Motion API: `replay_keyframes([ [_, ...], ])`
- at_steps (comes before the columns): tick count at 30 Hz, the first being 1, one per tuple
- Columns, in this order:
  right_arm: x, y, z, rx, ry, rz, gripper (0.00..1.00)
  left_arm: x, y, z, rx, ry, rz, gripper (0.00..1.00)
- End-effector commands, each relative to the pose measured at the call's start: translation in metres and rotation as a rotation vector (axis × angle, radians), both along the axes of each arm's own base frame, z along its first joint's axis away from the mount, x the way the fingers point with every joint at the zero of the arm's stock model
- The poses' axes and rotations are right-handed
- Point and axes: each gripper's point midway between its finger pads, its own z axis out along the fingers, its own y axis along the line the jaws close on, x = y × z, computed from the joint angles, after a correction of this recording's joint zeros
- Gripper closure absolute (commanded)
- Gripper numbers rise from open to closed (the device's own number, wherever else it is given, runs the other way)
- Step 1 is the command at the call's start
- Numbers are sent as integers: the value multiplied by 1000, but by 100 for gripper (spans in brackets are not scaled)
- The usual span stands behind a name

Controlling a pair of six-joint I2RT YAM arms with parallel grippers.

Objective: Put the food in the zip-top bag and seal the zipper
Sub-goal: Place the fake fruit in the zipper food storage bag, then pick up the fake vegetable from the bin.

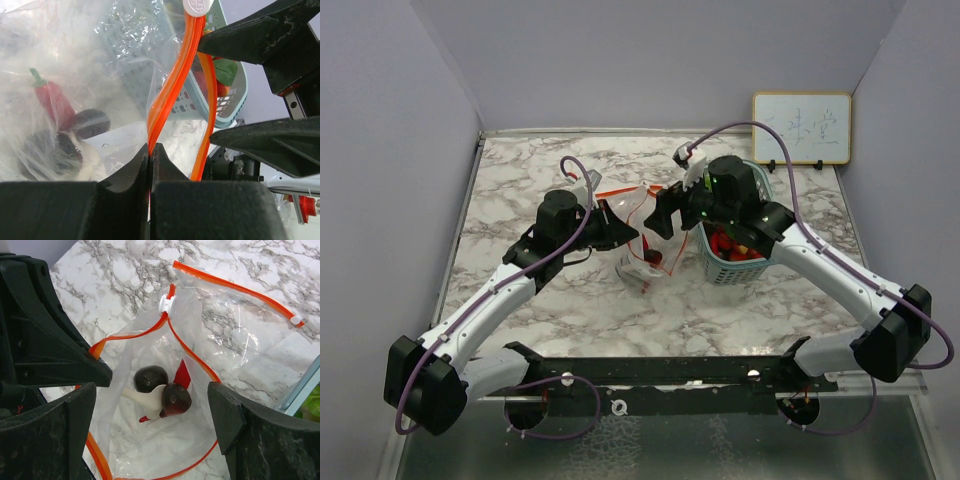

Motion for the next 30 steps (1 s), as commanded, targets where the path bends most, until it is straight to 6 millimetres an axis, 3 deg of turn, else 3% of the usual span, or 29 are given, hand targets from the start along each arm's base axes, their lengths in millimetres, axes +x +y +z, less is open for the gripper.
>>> replay_keyframes([
  [1, 2, -16, 34, 33, -95, -83, 2, 2, -4, 11, -19, -20, -16, 100],
  [4, 10, -42, 54, 49, -155, -233, 1, 2, -4, 9, -8, -19, -20, 100],
  [7, 23, -68, 51, -33, -164, -377, 1, 1, -4, 7, -4, -16, -23, 100],
  [14, 55, -133, -9, -287, -62, -701, 0, -1, -1, -5, 14, -1, -21, 100],
  [18, 70, -162, -33, -365, -36, -813, 7, 0, -2, -5, 25, -6, -29, 100],
  [23, 92, -177, -60, -395, 0, -828, 13, 1, -1, -10, 37, 1, -29, 100],
  [30, 108, -175, -99, -405, 48, -783, 31, 1, -2, -16, 48, 13, -35, 100],
])
